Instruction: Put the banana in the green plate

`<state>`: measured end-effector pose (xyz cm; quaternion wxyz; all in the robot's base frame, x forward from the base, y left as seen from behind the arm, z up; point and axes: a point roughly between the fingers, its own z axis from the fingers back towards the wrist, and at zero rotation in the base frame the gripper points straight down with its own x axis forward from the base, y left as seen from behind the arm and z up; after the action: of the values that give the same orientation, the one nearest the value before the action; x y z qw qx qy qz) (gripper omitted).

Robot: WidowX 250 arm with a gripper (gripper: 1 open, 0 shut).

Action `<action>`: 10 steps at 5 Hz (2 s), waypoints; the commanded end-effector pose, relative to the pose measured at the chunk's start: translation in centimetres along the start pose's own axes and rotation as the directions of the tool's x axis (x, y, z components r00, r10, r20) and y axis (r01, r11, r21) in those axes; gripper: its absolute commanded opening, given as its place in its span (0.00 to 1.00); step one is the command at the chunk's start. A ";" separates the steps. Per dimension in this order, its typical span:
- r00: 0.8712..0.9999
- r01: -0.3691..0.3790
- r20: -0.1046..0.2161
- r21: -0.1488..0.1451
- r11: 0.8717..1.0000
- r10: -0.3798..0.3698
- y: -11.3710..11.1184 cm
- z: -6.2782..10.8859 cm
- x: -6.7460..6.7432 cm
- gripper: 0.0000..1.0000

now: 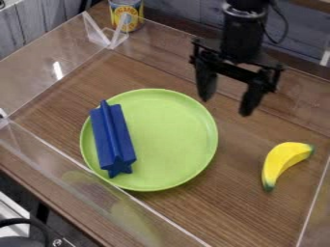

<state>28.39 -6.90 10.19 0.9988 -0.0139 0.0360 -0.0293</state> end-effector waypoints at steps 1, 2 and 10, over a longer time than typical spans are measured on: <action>0.998 0.031 0.051 -0.015 0.999 -0.031 -1.6 0.6 0.4 1.00; 0.998 0.041 0.049 -0.019 0.999 -0.040 -2.0 0.3 0.6 1.00; 0.985 -0.145 0.084 -0.065 0.987 0.150 -8.4 -6.1 3.3 0.00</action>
<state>29.77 -15.40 2.65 0.9984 -0.0304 0.0162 0.0458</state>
